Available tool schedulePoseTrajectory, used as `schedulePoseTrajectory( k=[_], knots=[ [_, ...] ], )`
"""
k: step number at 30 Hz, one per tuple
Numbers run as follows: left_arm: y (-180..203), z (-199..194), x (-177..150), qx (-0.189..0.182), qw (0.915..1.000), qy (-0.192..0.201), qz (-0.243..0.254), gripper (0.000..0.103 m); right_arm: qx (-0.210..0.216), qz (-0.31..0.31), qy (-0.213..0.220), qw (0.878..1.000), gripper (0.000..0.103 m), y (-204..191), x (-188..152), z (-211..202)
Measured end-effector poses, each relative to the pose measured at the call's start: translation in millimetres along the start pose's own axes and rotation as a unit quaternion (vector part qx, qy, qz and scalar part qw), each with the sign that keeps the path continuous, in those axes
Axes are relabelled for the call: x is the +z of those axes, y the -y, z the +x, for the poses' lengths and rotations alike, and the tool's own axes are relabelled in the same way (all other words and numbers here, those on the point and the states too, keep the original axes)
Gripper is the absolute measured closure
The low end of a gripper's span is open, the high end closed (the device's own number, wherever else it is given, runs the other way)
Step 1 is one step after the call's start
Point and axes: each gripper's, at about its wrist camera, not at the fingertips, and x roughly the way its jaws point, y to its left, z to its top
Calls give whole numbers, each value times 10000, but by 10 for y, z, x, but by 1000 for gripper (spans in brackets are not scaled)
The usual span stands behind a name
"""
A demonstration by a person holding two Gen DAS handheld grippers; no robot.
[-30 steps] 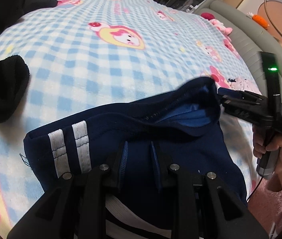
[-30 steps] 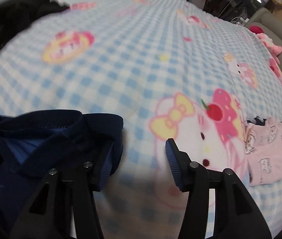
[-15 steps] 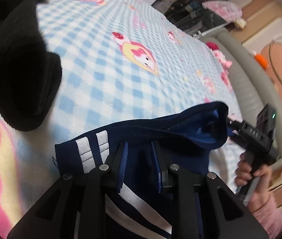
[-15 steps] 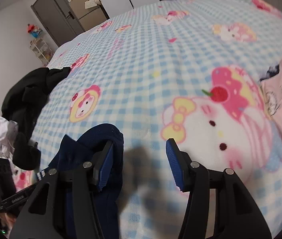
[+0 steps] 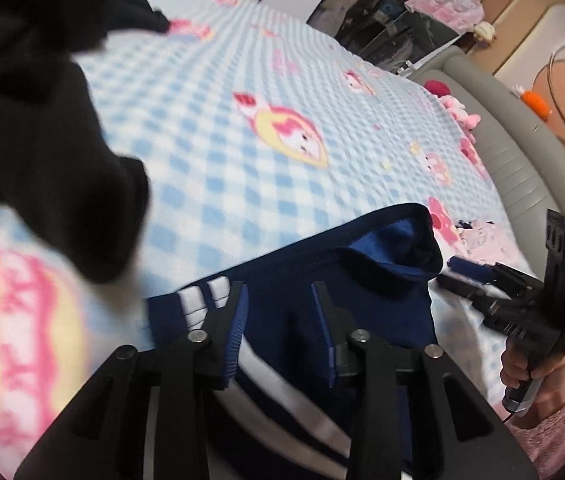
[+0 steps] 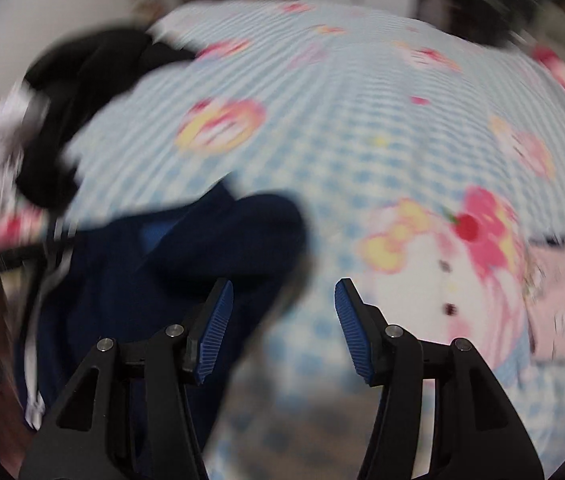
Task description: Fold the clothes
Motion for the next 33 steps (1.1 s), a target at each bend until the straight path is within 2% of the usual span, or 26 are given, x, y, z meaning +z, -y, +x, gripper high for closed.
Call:
schedulePoseTrajectory(
  k=[1,6,8,10,12,14,16,18,20,21,22,23,24,26,29,30,31,32,33],
  knots=[
    [12,-34,-6,91,9999,15,69,68,-25,-176,-79,9998,52,-91,-3,40],
    [14,-175,-36,492,9983,45,294,67,-170,675,44,9976,52,156,67,191],
    [-170,-157,-33,407,9992,-57,-26,67,-228,1014,94,9945,51,255,94,251],
    [-282,-218,-9,171,9993,-25,-328,67,-286,1352,143,9903,50,354,122,312],
    [-359,-282,-9,103,9988,21,-482,67,-345,1639,164,9857,49,443,141,368],
    [-438,-323,-21,10,9976,10,-686,66,-344,1523,72,9877,47,446,102,391],
    [-488,-370,-61,25,9964,-28,-843,57,-1,1455,15,9894,46,441,66,399],
    [-532,-376,-109,38,9953,-138,-957,57,610,1553,-139,9859,41,444,29,456],
    [-548,-359,-127,-170,9946,-162,-1012,57,919,1643,-361,9815,38,410,-15,571],
    [-545,-337,-129,-316,9941,-176,-1018,58,920,1649,-389,9812,39,390,-37,628],
    [-534,-300,-129,-491,9934,-199,-1015,59,929,1676,-369,9808,46,377,-57,656],
    [-511,-256,-126,-611,9930,-214,-992,63,954,1754,-230,9796,64,383,-72,616],
    [-463,-205,-119,-640,9936,-207,-905,76,979,1832,-91,9781,71,388,-88,575],
    [-344,-155,-77,-613,9961,-105,-625,86,1038,1990,194,9743,90,406,-123,478],
    [-180,-199,86,-720,9965,349,-230,87,1060,2225,672,9668,92,550,-185,177],
    [-147,-222,146,-652,9963,527,-195,84,1031,2292,836,9643,92,615,-195,77],
    [-132,-217,180,-571,9963,618,-185,79,994,2374,997,9612,92,690,-203,-17],
    [-136,-192,191,-521,9965,620,-192,64,934,2481,1096,9580,91,771,-214,-74],
    [-141,-168,202,-471,9967,623,-198,57,858,2559,1066,9570,87,799,-247,-78]
  ],
)
